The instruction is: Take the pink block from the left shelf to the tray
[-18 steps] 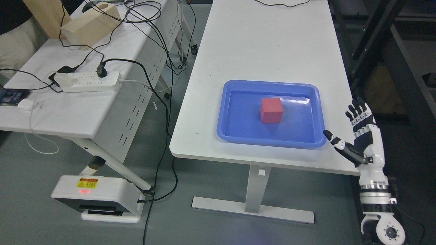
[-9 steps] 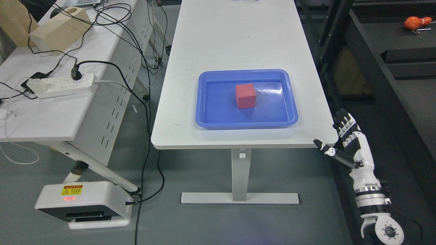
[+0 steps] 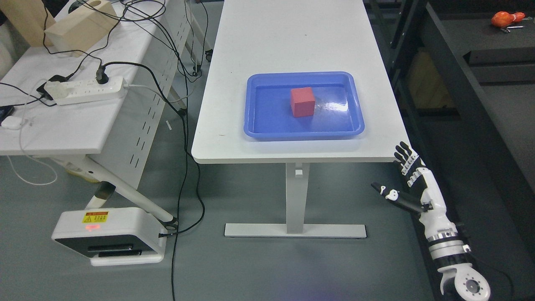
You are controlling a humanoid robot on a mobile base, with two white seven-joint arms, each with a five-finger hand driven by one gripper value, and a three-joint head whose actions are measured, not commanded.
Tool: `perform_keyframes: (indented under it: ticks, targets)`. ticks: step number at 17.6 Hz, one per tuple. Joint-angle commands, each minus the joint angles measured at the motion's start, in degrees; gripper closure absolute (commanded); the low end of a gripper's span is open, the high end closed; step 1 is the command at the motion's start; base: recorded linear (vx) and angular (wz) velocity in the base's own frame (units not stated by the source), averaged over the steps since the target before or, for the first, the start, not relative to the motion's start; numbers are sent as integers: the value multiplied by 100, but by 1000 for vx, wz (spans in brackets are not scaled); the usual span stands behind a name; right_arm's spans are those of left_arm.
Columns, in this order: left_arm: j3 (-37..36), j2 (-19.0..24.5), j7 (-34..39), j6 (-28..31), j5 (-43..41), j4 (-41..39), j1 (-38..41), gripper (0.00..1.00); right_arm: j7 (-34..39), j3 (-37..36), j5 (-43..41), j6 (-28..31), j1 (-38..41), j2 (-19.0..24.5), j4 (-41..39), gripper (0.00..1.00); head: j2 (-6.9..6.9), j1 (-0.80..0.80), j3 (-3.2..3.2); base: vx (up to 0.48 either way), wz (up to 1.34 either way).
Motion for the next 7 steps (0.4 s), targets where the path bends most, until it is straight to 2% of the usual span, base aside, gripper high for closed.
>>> perform_keyframes:
  ticks: [1, 7]
  targets:
    - [0, 100, 4, -2, 0, -100, -167, 0, 6, 174, 253, 11, -6, -141, 122, 1, 0, 0, 0, -119, 68]
    - [0, 100, 4, -2, 0, -100, -167, 0, 6, 227, 271, 12, -24, -106, 149, 1, 0, 0, 0, -71, 32]
